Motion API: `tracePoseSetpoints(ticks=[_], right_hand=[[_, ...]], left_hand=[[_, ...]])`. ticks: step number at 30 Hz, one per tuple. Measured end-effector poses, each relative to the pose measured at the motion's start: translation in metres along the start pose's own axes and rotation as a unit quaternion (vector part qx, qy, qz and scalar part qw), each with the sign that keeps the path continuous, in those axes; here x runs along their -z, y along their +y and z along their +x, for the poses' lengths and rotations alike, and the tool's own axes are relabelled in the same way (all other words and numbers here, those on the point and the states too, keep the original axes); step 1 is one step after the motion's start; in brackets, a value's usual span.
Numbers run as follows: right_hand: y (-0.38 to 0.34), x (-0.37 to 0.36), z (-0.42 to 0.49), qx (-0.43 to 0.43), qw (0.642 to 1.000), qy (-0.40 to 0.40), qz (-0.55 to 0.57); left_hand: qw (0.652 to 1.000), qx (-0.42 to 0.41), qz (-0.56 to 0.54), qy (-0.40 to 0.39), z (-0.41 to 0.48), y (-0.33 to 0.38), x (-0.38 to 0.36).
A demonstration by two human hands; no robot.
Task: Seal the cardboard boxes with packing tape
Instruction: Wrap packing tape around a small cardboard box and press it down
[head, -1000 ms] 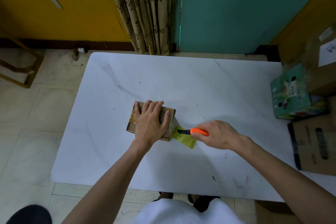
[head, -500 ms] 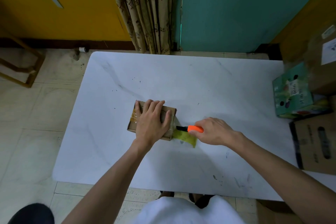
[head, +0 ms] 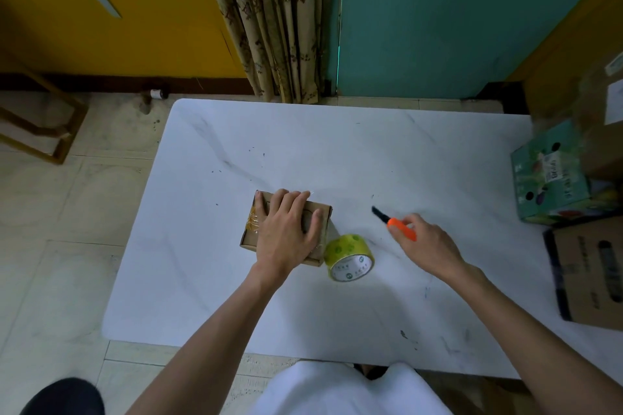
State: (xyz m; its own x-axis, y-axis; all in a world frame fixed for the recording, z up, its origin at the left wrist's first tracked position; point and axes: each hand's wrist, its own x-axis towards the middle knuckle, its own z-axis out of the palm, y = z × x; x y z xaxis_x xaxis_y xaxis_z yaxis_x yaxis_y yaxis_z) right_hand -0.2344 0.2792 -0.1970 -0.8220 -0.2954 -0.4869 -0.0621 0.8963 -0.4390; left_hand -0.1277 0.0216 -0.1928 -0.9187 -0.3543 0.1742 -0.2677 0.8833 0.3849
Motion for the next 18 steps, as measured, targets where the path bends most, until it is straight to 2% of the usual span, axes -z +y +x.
tracePoseSetpoints(ticks=[4, 9, 11, 13, 15, 17, 18], right_hand=[[0.036, -0.010, 0.009, -0.070, 0.996, 0.046, -0.024], [0.058, -0.033, 0.011, -0.077, 0.992, 0.074, -0.062], [0.053, -0.040, 0.009, -0.068, 0.986, 0.122, -0.088], [0.041, -0.045, 0.004, -0.013, 0.981, 0.184, -0.063], [0.021, -0.049, -0.003, 0.097, 0.976, 0.197, 0.009], [-0.004, -0.051, -0.011, 0.186, 0.969, 0.137, 0.082], [-0.017, -0.050, -0.014, 0.195, 0.970, 0.077, 0.120]], left_hand=[[1.000, 0.003, -0.003, 0.002, 0.000, 0.001, 0.000], [1.000, 0.004, -0.002, 0.001, 0.001, 0.000, 0.000], [1.000, 0.003, -0.002, 0.003, 0.001, 0.000, 0.000], [1.000, 0.001, -0.004, 0.006, 0.000, 0.001, 0.000], [1.000, 0.000, -0.004, 0.005, 0.000, 0.000, 0.000], [1.000, -0.001, -0.002, 0.006, 0.001, 0.000, -0.001], [1.000, 0.000, -0.001, 0.005, 0.001, 0.000, -0.001]])
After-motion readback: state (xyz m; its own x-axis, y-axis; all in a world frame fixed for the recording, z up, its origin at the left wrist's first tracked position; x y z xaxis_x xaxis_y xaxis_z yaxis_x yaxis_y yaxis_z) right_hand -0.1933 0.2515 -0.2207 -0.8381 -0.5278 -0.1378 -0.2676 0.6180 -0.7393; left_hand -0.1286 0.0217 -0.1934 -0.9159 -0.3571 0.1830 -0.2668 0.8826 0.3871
